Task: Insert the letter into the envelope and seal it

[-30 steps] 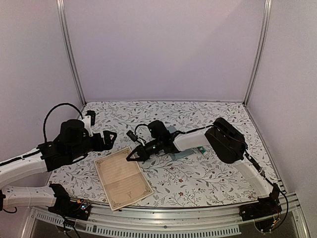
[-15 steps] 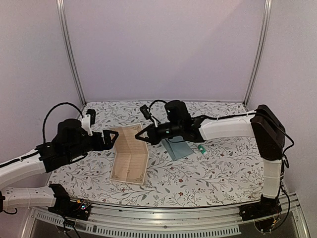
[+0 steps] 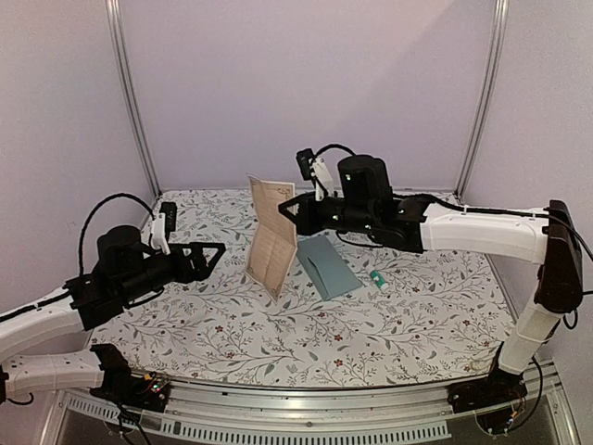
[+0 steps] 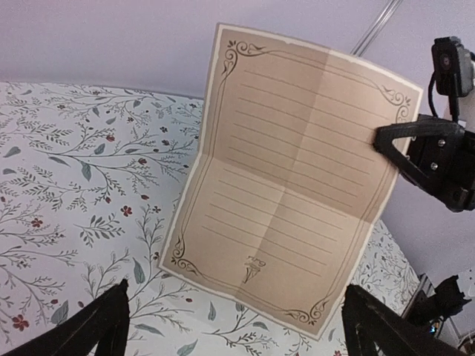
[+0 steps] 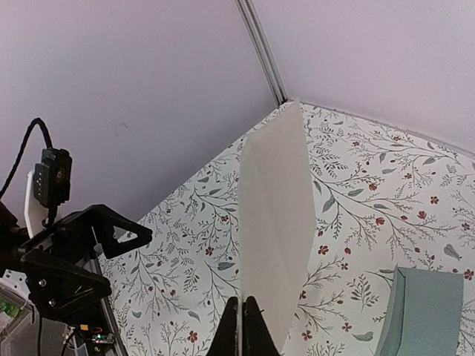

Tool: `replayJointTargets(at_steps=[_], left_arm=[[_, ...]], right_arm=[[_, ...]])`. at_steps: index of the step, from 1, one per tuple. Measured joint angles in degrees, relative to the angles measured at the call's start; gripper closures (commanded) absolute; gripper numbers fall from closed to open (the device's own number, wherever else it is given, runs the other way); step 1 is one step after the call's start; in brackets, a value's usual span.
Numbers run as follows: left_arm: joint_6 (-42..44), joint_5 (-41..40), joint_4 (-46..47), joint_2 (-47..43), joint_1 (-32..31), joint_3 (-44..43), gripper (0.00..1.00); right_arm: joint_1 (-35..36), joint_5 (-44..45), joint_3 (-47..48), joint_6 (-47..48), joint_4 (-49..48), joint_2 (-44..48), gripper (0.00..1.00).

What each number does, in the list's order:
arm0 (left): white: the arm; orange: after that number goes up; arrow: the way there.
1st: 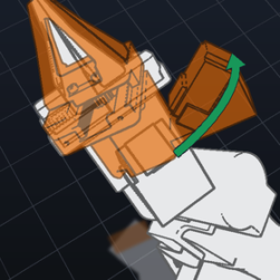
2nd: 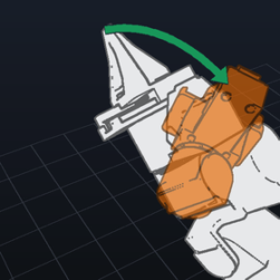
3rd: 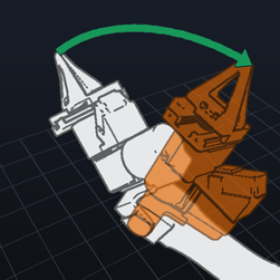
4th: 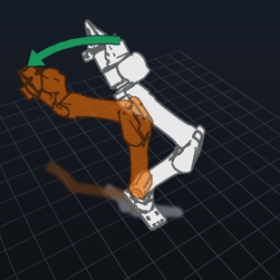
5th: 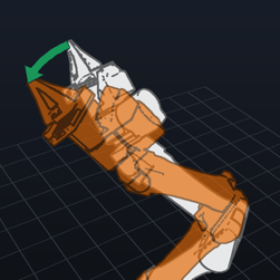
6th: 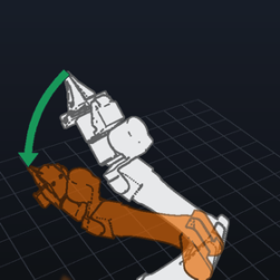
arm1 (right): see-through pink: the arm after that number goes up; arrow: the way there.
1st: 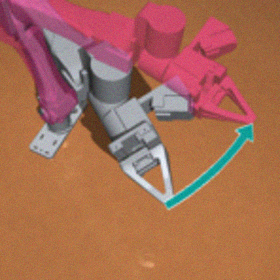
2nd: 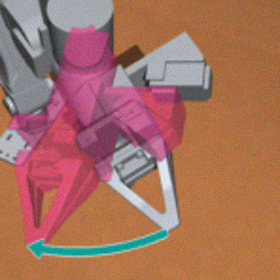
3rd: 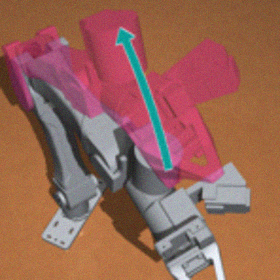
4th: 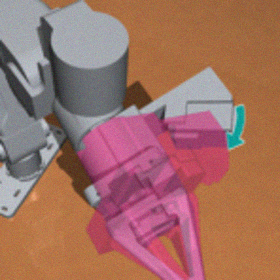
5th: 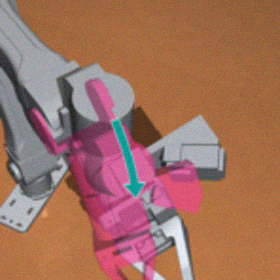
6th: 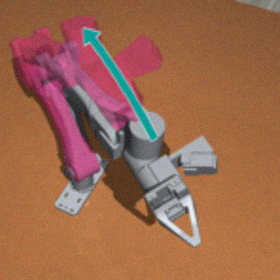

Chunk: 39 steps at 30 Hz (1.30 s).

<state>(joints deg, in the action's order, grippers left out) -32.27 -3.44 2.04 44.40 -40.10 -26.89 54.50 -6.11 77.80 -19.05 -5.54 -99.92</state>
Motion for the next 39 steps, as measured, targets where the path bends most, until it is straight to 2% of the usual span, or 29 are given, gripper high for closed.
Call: replayJointTargets(at_steps=[7,12,23,31,37,39], left_arm=[[-3.2,5.2,7.1,0.8,0.0,3.1,0.0],[-6.1,9.7,12.7,2.8,0.0,4.6,0.0],[-14.2,22.5,27.5,0.2,1.8,10.5,0.0],[-20.7,28.7,35.6,-1.0,6.0,13.6,0.0],[-24.9,32.7,45.5,-0.2,8.6,17.2,0.01],[-25.9,34.3,48.8,0.1,8.8,17.9,0.04]], right_arm=[[0.8,5.8,-1.7,-2.3,-1.6,7.1,1.0],[1.1,6.6,-5.0,-4.6,-5.6,11.9,1.0],[3.7,0.9,-8.3,-8.9,-15.9,15.6,1.0],[4.4,-3.3,-8.9,-11.1,-21.0,16.4,1.0],[4.8,-6.1,-9.2,-12.7,-23.1,16.6,1.0],[4.9,-6.8,-9.9,-13.2,-23.9,16.6,1.0]])
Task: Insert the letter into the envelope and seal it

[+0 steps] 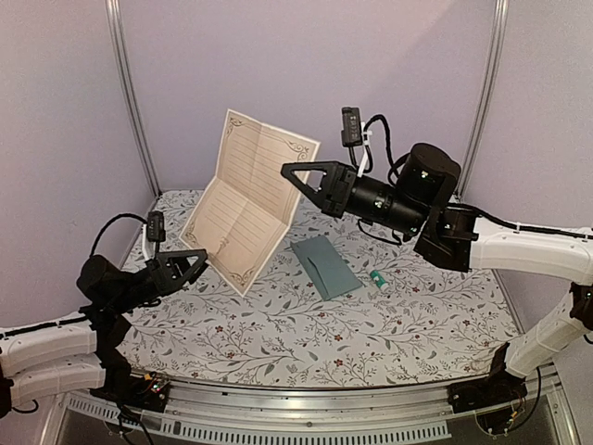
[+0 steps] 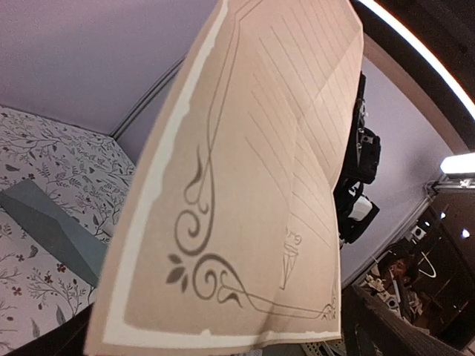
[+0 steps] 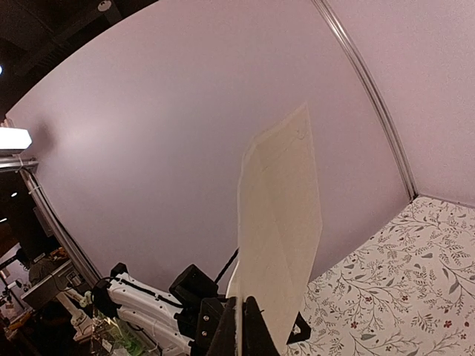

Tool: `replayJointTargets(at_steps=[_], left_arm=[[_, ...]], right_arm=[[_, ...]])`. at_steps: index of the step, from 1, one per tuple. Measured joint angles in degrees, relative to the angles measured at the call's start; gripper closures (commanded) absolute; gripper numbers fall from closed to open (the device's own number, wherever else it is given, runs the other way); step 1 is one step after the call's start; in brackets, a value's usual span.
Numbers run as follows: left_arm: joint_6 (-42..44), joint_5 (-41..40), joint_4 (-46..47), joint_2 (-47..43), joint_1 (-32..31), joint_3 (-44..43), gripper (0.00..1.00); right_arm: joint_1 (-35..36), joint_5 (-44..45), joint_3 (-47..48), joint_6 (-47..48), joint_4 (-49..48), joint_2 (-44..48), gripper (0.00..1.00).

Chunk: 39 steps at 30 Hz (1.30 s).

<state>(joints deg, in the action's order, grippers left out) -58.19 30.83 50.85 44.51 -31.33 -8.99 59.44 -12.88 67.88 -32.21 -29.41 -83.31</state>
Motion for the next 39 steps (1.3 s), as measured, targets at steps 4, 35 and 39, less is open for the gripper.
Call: replayJointTargets(at_steps=[4,35,39], left_arm=[[-1.5,2.3,6.2,0.1,0.0,1.0,0.15],[5.8,0.0,0.4,-3.5,0.3,-0.1,1.0],[10.3,-1.4,-5.7,-5.6,0.3,-2.1,1.0]], right_arm=[[0.3,-1.7,-1.2,-0.9,-1.2,-0.3,1.0],[1.0,-19.9,2.7,17.5,15.6,-7.3,0.29],[1.2,-23.3,2.9,21.7,22.8,-7.3,0.2]])
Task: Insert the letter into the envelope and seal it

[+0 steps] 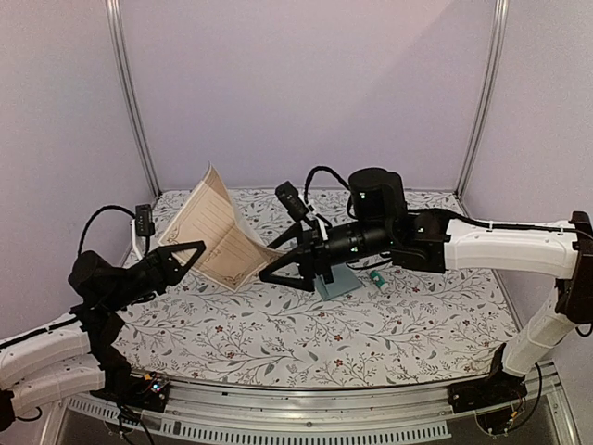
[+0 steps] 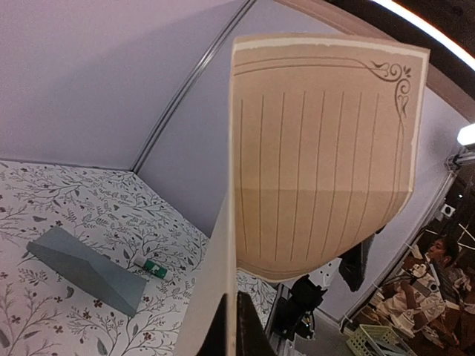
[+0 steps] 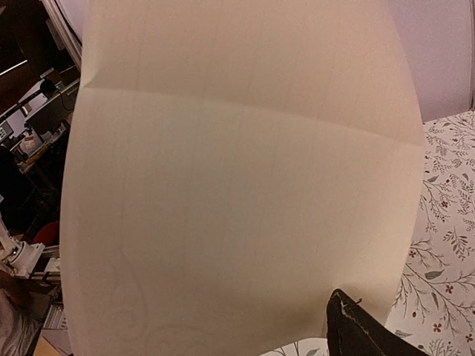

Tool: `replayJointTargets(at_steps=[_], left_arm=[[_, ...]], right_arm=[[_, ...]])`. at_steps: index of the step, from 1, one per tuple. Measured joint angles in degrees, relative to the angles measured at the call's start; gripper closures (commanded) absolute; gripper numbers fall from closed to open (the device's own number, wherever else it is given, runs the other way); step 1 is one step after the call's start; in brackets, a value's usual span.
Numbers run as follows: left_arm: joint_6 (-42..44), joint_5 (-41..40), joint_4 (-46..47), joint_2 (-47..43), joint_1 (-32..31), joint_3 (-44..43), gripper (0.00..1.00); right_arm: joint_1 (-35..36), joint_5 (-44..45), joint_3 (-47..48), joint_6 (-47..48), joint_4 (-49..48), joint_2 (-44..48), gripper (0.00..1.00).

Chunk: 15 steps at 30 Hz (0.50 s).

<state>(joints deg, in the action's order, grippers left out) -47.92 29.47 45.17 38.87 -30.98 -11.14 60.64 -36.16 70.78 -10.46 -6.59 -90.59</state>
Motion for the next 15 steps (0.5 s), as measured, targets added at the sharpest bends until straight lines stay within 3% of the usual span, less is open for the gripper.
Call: replayJointTargets(at_steps=[6,15], left_arm=[[5.9,-3.5,-7.7,-2.3,0.0,-1.3,1.0],[10.1,-0.3,-9.2,-2.0,0.0,-1.4,1.0]], right_arm=[[0.1,-0.9,-6.0,4.1,4.3,8.6,0.17],[-4.6,14.8,-7.8,3.7,2.9,24.9,0.17]])
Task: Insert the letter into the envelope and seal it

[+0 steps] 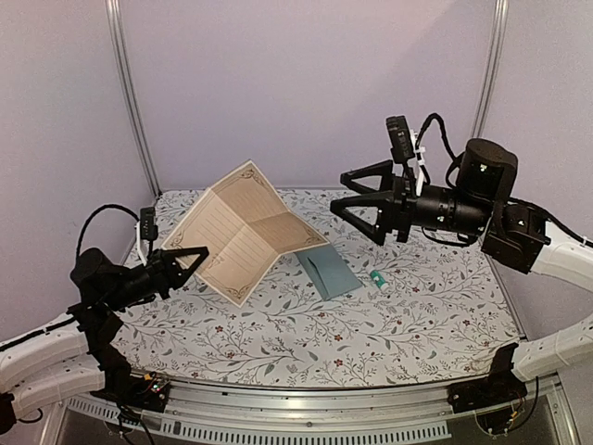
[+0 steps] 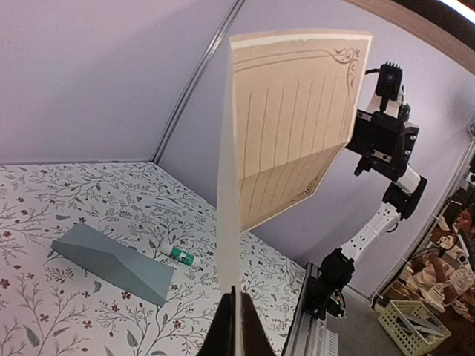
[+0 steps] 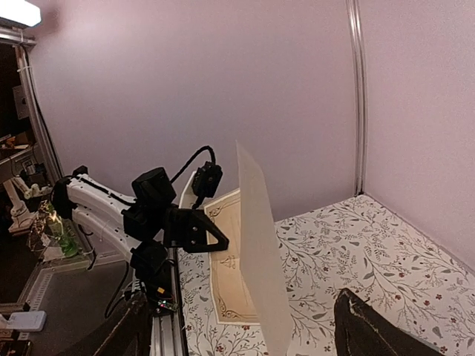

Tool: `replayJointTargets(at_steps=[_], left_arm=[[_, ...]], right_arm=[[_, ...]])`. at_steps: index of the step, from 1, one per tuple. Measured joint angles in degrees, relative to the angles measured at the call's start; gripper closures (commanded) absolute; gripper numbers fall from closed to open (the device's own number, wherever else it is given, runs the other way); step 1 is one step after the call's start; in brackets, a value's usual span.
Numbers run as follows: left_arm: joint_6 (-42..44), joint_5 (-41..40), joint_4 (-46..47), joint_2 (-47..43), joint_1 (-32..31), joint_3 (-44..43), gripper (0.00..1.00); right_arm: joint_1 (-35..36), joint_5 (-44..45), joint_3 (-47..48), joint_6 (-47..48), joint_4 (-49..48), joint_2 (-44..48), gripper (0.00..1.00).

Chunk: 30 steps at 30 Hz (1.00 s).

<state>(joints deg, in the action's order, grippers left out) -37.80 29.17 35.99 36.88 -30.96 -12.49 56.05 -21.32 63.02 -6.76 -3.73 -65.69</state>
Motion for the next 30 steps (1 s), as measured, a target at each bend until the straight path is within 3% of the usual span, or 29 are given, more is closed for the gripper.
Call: replayJointTargets(at_steps=[5,15,24,30], left_arm=[[0.6,3.7,1.7,0.0,-0.1,0.0,1.0],[2.4,6.7,3.5,1.5,-1.9,0.0,1.0],[2.9,7.8,4.1,1.7,-2.5,-0.1,1.0],[3.0,8.6,4.5,1.9,-3.3,-0.2,1.0]], right_arm=[[-2.5,3.7,0.6,0.7,0.6,-0.8,0.18],[-4.3,4.2,8.5,3.4,5.8,-11.4,0.18],[-3.7,-11.0,10.8,7.8,9.2,-19.3,0.16],[-1.2,-15.6,10.3,9.7,8.5,-22.6,0.15]])
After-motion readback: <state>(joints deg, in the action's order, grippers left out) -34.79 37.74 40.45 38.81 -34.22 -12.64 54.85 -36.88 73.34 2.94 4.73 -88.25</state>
